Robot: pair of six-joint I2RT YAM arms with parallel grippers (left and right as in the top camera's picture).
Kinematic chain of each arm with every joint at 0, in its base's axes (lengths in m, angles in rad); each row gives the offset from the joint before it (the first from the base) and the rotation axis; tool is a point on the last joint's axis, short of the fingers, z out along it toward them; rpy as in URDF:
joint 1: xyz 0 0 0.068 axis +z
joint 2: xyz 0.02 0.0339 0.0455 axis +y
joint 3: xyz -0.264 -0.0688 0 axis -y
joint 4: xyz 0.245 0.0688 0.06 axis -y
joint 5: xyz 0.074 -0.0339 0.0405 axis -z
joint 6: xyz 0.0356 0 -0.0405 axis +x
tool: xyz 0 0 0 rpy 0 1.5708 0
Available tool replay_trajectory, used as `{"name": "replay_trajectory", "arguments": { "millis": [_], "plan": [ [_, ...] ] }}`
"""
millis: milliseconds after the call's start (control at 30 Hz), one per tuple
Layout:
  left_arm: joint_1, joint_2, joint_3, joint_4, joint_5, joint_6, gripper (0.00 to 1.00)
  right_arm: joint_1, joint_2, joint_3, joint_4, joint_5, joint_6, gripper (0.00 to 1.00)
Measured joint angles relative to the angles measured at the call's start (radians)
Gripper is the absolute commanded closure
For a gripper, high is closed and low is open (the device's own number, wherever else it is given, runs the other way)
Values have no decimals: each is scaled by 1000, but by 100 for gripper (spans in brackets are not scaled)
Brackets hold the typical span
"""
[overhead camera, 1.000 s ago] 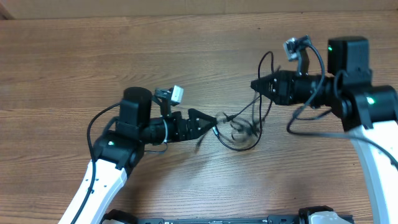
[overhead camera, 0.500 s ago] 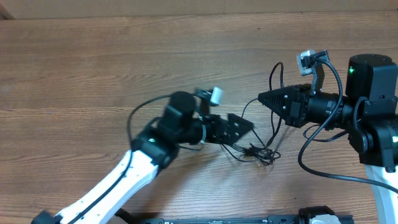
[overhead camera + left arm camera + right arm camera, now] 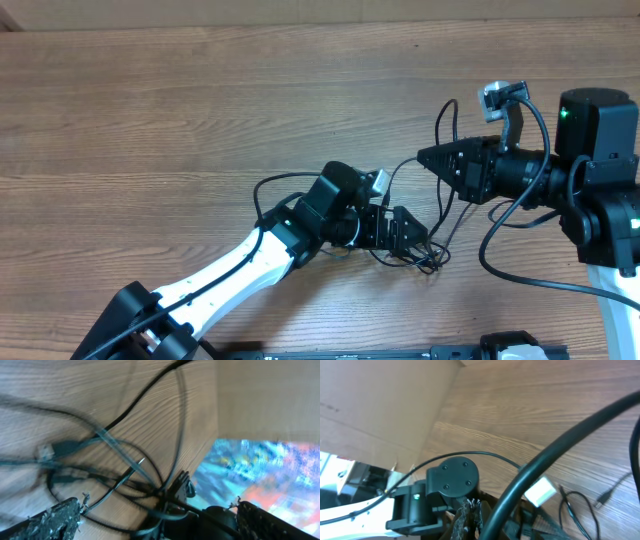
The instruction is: Untangle cables
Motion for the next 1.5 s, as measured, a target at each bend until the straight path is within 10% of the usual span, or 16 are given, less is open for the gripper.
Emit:
{"name": "replay_trajectory", "arguments": {
  "millis": [633,833,933,1233,1500],
  "plan": [
    [-206,28,0,-56,-210,-879,2,0,0,0,-55,78,0,96],
    [-235,132,0,77,-329,-968,40,0,0,0,-74,78,0,96],
    [-234,219,2,114,-396,-974,96,0,0,0,-87,79,0,96],
    [-130,301,7,111,-387,-737,96,0,0,0,-164,113,-31,96],
    [313,58,8,-239,-350,-309,96,-13,0,0,-140,378,51,96]
  ]
}}
